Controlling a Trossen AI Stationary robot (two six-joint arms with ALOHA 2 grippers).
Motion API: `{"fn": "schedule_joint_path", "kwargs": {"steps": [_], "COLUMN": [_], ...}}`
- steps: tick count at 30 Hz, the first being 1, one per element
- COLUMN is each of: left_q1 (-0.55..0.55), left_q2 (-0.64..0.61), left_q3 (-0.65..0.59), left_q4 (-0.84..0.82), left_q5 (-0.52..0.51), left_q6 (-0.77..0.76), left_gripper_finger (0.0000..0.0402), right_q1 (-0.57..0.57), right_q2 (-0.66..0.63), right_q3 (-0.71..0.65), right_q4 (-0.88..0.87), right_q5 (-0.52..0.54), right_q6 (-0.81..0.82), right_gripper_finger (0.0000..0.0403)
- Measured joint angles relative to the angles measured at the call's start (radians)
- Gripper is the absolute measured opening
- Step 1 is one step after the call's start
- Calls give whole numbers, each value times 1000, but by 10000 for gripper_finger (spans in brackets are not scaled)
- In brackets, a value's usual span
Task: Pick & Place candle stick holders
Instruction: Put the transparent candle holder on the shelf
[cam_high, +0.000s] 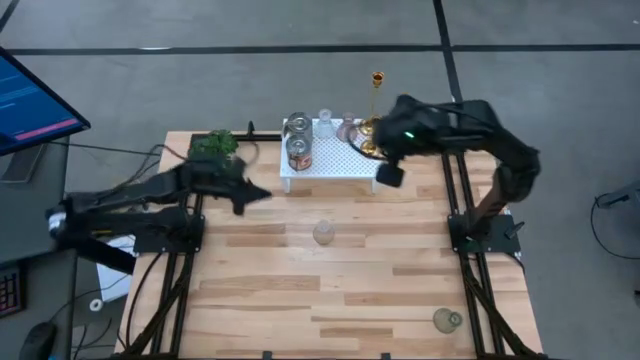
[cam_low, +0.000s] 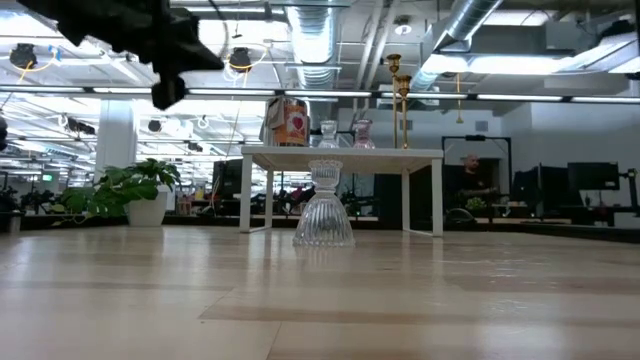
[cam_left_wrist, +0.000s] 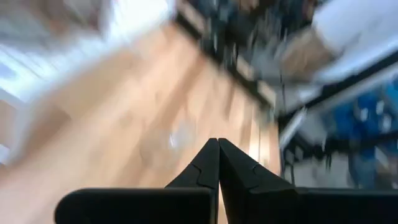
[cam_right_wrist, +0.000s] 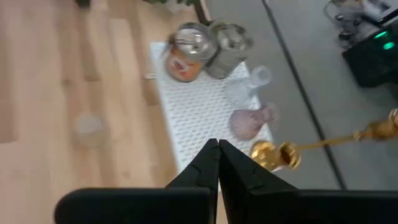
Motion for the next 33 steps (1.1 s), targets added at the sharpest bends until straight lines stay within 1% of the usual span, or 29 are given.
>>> {"fn": "schedule_joint_path", "kwargs": {"steps": [4, 7, 10, 12, 14, 18, 20, 22, 24, 27, 29, 30, 33], "left_q1": [-180, -326, -455, -514, -550, -556, -546, -545, -539, -510, -487, -471, -426], "left_q2": [122, 201, 259, 290, 322, 392, 440, 488, 541, 604, 633, 645, 681], "left_q3": [1, 1, 1, 1, 1, 1, 1, 1, 14, 78, 131, 162, 253], "left_q4": [1, 0, 0, 3, 4, 75, 130, 197, 264, 270, 252, 227, 124], "left_q5": [-76, -173, -267, -308, -329, -274, -237, -221, -231, -292, -329, -331, -331], "left_q6": [-6, -26, -11, 26, 68, 136, 154, 205, 248, 296, 324, 338, 344], "left_gripper_finger": [2, 2, 5, 15, 33, 89, 126, 166, 207, 255, 273, 277, 278], "right_q1": [97, 163, 211, 232, 242, 244, 245, 247, 257, 274, 287, 291, 305], "right_q2": [-63, -93, -106, -106, -109, -105, -98, -97, -97, -97, -100, -102, -106], "right_q3": [-15, -18, -19, -19, -21, -19, -20, -20, -20, -20, -20, -20, -19], "right_q4": [-12, -11, -10, -10, -11, -11, -11, -10, -10, -10, -10, -10, -10], "right_q5": [28, 69, 109, 128, 130, 128, 122, 117, 113, 110, 109, 108, 107], "right_q6": [112, 165, 189, 193, 193, 192, 190, 184, 175, 166, 166, 166, 166], "right_gripper_finger": [0, 0, 0, 0, 0, 0, 0, 0, 0, 0, 0, 0, 0]}}
